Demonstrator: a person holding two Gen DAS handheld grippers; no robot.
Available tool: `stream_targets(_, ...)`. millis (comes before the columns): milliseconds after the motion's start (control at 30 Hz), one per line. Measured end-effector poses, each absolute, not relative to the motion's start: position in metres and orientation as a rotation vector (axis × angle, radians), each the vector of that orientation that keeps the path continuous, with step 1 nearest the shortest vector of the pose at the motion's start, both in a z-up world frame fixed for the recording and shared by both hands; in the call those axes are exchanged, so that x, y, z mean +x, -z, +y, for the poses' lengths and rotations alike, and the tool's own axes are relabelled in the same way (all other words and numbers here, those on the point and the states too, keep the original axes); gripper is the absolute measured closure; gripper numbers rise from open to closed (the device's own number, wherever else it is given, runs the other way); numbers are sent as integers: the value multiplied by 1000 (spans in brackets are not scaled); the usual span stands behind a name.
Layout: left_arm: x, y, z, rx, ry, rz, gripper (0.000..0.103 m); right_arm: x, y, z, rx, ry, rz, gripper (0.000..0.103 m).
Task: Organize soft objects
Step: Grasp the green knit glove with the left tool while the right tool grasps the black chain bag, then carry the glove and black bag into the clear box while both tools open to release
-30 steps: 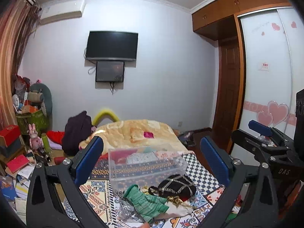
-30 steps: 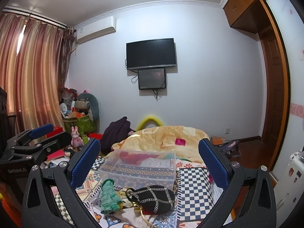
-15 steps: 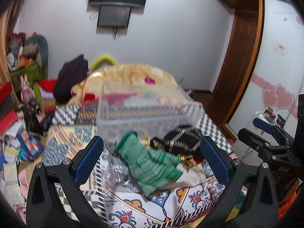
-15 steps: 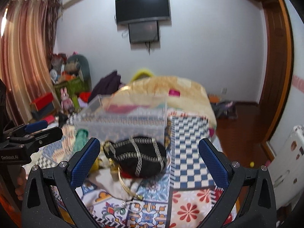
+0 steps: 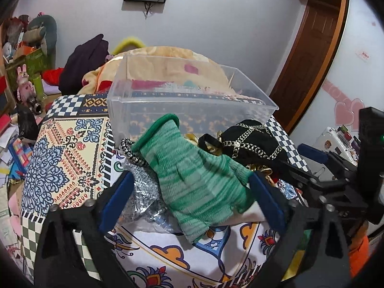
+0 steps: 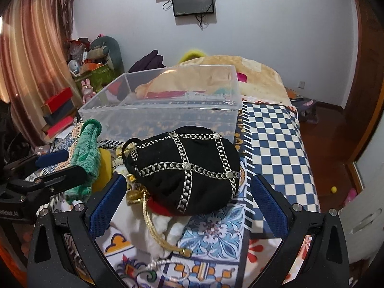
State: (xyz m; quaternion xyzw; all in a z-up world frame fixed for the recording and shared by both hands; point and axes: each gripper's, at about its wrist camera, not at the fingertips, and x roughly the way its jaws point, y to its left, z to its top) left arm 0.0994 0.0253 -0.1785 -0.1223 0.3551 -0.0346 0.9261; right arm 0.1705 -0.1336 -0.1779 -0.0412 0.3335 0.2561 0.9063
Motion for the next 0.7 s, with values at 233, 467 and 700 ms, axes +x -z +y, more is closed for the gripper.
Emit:
stream_targets(233,102,187,27,-280,136,761,40,176,179,-128,-105,-554,689,29)
stream_targets(467,93,177,18,-241,155,737,59,172,175,-124,-107,-604,685,64)
stream_targets(700,76,160,16,-213,165,682,65,173,166,-129,-104,-596,662,81)
